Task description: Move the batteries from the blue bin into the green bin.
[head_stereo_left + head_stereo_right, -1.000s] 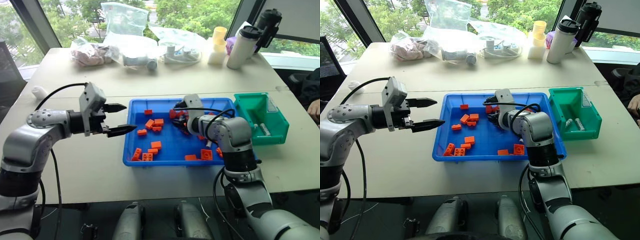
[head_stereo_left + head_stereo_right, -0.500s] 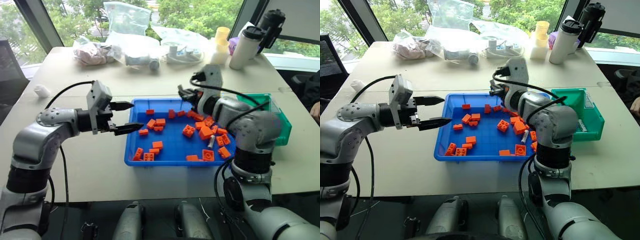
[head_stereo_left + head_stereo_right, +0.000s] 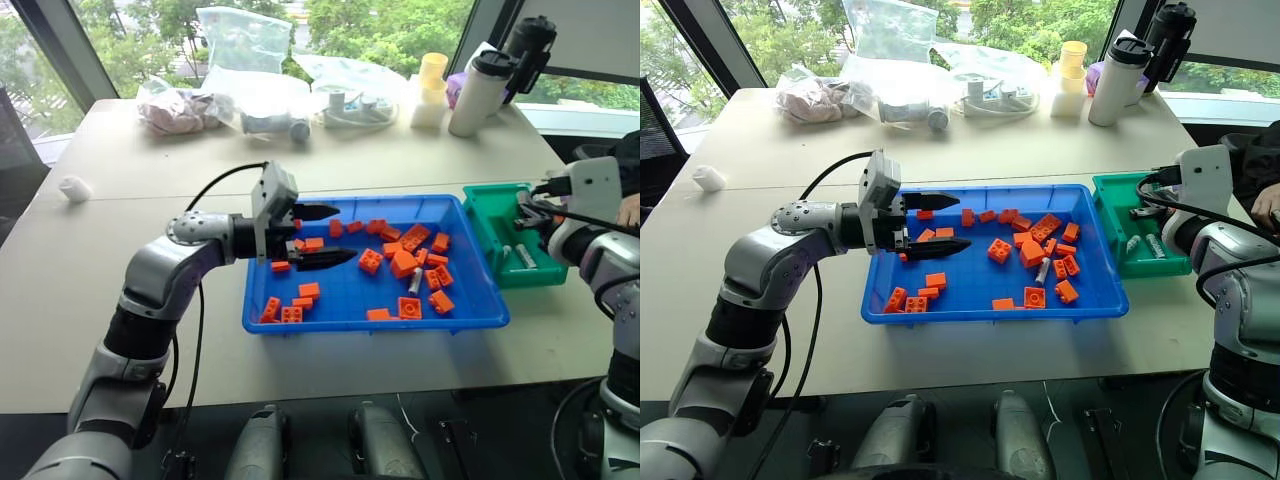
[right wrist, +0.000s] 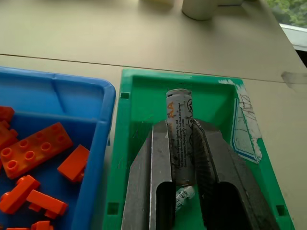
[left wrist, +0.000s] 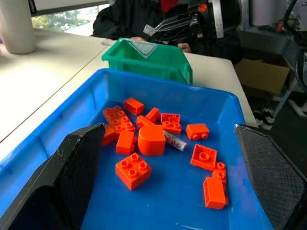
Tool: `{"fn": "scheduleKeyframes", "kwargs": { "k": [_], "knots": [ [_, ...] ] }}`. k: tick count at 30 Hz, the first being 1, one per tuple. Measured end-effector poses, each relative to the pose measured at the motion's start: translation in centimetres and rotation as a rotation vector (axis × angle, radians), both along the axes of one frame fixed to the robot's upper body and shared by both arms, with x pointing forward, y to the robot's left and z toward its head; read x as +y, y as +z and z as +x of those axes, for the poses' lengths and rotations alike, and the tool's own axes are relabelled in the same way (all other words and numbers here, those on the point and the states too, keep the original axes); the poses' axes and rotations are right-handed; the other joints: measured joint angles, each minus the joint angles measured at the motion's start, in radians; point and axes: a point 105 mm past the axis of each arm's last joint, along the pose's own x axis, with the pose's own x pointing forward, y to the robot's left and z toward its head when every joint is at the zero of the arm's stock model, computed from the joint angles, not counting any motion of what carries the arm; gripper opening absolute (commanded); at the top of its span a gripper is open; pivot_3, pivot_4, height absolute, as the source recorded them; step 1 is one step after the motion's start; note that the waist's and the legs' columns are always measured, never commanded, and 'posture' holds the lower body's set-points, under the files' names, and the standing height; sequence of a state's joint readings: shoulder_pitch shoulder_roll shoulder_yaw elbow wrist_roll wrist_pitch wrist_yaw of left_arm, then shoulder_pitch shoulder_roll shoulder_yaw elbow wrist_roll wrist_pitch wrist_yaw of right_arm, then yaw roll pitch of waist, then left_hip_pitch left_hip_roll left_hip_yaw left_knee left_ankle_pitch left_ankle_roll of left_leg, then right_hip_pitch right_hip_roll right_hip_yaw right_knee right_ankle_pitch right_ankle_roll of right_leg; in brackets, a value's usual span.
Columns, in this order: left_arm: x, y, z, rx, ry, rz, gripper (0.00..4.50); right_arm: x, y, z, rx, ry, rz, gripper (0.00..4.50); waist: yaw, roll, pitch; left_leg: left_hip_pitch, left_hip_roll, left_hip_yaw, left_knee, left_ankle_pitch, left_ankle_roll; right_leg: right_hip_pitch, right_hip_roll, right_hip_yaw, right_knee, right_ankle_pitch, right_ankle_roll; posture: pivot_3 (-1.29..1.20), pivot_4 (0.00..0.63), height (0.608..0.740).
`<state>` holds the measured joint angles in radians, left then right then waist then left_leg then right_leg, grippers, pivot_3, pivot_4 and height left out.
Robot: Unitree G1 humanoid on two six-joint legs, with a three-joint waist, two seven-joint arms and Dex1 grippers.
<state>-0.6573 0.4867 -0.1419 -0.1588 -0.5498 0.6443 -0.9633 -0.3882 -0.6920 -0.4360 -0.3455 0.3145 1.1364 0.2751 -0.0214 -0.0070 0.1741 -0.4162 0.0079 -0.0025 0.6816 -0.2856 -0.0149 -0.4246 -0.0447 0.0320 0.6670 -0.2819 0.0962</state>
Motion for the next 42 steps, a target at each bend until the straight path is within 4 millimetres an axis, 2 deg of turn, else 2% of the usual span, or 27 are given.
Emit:
{"fn": "scheduleKeyframes", "kwargs": {
  "k": [4,7,12,14,16,18,20,22,23,24,25,26,29,32,35,42],
  "knots": [
    [0.3,-0.2,0.2,-0.005,0.004,0.021,4.5,-1.6,-1.8,0.1,0.043,-0.066,0.03,0.03,0.007,0.0,0.0,0.0,0.0,0.0,0.0,0.0,0.0,0.0,-0.001,0.0,0.0,0.0,0.0,0.0,0.15,0.74],
    [0.4,-0.2,0.2,-0.004,0.007,0.024,4.5,-2.2,-2.4,0.2,0.064,-0.087,0.053,1.54,0.009,0.0,0.0,0.0,0.0,0.0,0.0,0.0,0.0,0.0,-0.001,0.0,0.0,0.0,0.0,0.0,0.15,0.74],
    [0.8,-0.2,0.4,-0.009,0.021,0.036,4.5,-3.0,-2.3,0.4,0.057,-0.11,0.037,4.07,0.009,0.0,0.0,0.0,0.0,0.0,0.0,0.0,0.0,0.0,-0.001,0.0,0.0,0.0,0.0,0.0,0.15,0.74],
    [0.9,-0.1,0.4,-0.012,0.027,0.035,4.5,-3.7,-2.0,0.3,0.064,-0.13,-0.005,4.07,0.009,0.0,0.0,0.0,0.0,0.0,0.0,0.0,0.0,0.0,-0.001,0.0,0.0,0.0,0.0,0.0,0.15,0.74],
    [1.2,-0.1,0.5,-0.015,0.037,0.045,4.5,-4.2,-0.9,0.3,0.047,-0.142,-0.077,4.07,0.009,0.0,0.0,0.0,0.0,0.0,0.0,0.0,0.0,0.0,-0.001,0.0,0.0,0.0,0.0,0.0,0.15,0.74],
    [1.5,0.0,0.6,-0.018,0.046,0.048,4.5,-3.3,0.5,0.7,0.003,-0.1,-0.076,4.07,0.004,0.0,0.0,0.0,0.0,0.001,0.0,0.0,0.0,0.0,0.0,0.0,0.0,0.0,0.0,0.0,0.15,0.74],
    [1.7,0.1,0.6,-0.019,0.048,0.052,4.5,-0.3,2.0,1.1,-0.042,0.039,-0.012,4.07,-0.001,0.0,0.0,0.001,0.002,0.001,0.0,0.0,0.0,0.0,0.002,0.001,0.0,0.0,0.0,0.0,0.15,0.74],
    [1.9,0.0,0.5,-0.011,0.036,0.061,4.5,3.6,2.6,1.0,-0.048,0.202,0.08,4.07,0.001,0.0,0.0,0.001,0.003,0.0,0.0,0.0,0.0,0.0,0.003,0.001,0.0,0.0,0.0,0.0,0.15,0.74],
    [2.3,0.0,0.4,-0.008,0.034,0.079,4.5,6.4,2.2,0.6,-0.018,0.313,0.145,4.07,0.001,0.0,0.0,0.001,0.003,-0.001,0.0,0.0,0.0,0.0,0.003,0.0,0.0,0.0,0.0,0.0,0.15,0.74],
    [2.6,0.0,0.3,-0.005,0.034,0.092,4.5,8.3,1.4,0.1,0.024,0.382,0.193,4.07,0.003,0.0,0.0,0.001,0.003,-0.002,0.0,0.0,0.0,0.0,0.003,0.0,0.0,0.0,0.0,0.0,0.15,0.74],
    [2.8,0.0,0.3,-0.002,0.033,0.102,4.5,10.1,0.1,-0.5,0.092,0.443,0.25,4.07,0.006,0.0,0.0,0.0,0.003,-0.002,0.0,0.0,0.0,0.0,0.003,0.0,0.0,0.0,0.0,0.0,0.15,0.74],
    [2.8,0.0,0.2,0.001,0.028,0.104,4.5,11.1,-1.2,-1.0,0.161,0.468,0.281,4.07,0.012,0.0,0.0,-0.001,0.002,-0.002,0.0,0.0,0.0,0.0,0.001,0.0,0.0,0.0,0.0,0.0,0.15,0.74],
    [3.0,0.1,0.1,0.003,0.026,0.102,4.5,11.7,-3.4,-2.2,0.274,0.466,0.267,4.07,0.031,0.0,0.0,-0.004,-0.002,-0.002,0.002,0.0,0.0,0.0,-0.003,-0.001,-0.002,0.0,0.0,0.0,0.15,0.74],
    [3.3,0.1,0.0,0.01,0.04,0.101,4.5,11.6,-4.8,-3.1,0.335,0.454,0.229,4.07,0.033,0.0,0.0,-0.004,-0.003,-0.002,0.002,0.0,0.0,0.0,-0.004,-0.001,-0.002,0.0,0.0,0.0,0.15,0.74],
    [3.3,-0.3,-0.4,0.016,0.039,0.104,4.5,10.9,-5.3,-3.6,0.379,0.43,0.131,4.07,0.029,0.0,0.0,-0.004,-0.003,-0.002,0.002,0.0,0.0,0.0,-0.003,-0.001,-0.002,0.0,0.0,0.0,0.15,0.74],
    [3.5,-1.3,-0.5,0.039,0.05,0.116,4.5,11.3,-6.7,-4.3,0.429,0.44,0.148,4.07,0.007,0.0,0.0,-0.003,-0.001,-0.003,0.002,0.0,0.0,0.0,-0.001,-0.001,-0.001,0.0,0.0,0.0,0.15,0.74]
  ]
}}
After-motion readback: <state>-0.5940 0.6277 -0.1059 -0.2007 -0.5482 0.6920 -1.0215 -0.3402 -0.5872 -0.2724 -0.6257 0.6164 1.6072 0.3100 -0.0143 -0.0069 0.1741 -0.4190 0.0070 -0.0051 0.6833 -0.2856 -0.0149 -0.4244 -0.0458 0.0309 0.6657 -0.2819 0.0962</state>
